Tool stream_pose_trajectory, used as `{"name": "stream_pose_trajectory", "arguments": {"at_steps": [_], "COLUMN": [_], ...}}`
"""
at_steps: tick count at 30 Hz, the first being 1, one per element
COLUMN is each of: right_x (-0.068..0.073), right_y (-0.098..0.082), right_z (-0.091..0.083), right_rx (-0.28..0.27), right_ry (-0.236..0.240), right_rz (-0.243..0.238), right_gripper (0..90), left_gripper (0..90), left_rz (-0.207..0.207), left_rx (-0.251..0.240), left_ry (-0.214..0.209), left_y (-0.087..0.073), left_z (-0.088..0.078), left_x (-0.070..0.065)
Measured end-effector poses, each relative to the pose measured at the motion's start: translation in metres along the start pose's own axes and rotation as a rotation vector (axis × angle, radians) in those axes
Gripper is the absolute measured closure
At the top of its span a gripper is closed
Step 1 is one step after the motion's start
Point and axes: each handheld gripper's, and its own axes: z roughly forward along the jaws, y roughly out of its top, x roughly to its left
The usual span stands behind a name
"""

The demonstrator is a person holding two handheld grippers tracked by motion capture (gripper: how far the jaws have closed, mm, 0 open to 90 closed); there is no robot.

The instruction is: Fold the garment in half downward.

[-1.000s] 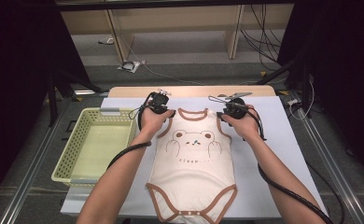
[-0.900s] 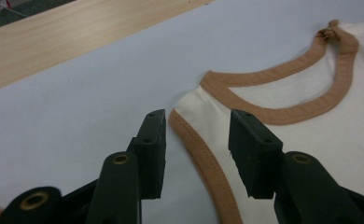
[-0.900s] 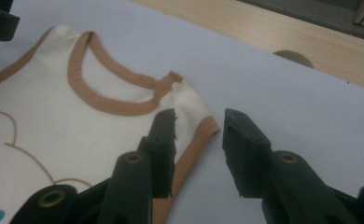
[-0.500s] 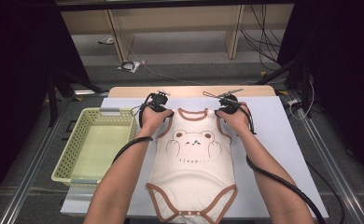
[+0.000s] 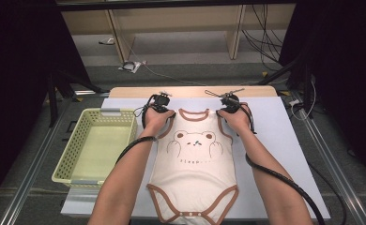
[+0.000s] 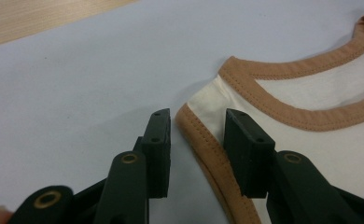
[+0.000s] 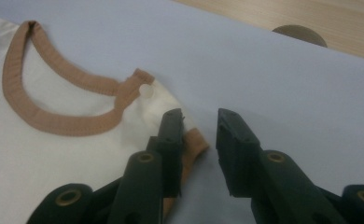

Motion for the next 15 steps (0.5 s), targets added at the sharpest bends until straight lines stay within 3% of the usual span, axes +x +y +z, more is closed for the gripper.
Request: {"name": "stream_pose_trajectory", "arguments": {"at_steps": [5, 15], "right_x": [-0.0011, 0.0043], "right_y": [0.0015, 0.0015], "right_z": [0.0041, 0.0076], "right_rx": [0.016, 0.039], "right_ry": [-0.003, 0.007], "right_rz": [0.010, -0.023], "right_gripper": [66.8, 80.9], "left_gripper": [65.4, 82.9], "left_rz": [0.021, 0.032], "left_rx": [0.006, 0.002], "left_ry": [0.006, -0.014], "left_y": [0.0021, 0.0016], "left_z": [0.0012, 0.0016], "left_x": [-0.0017, -0.0043]}}
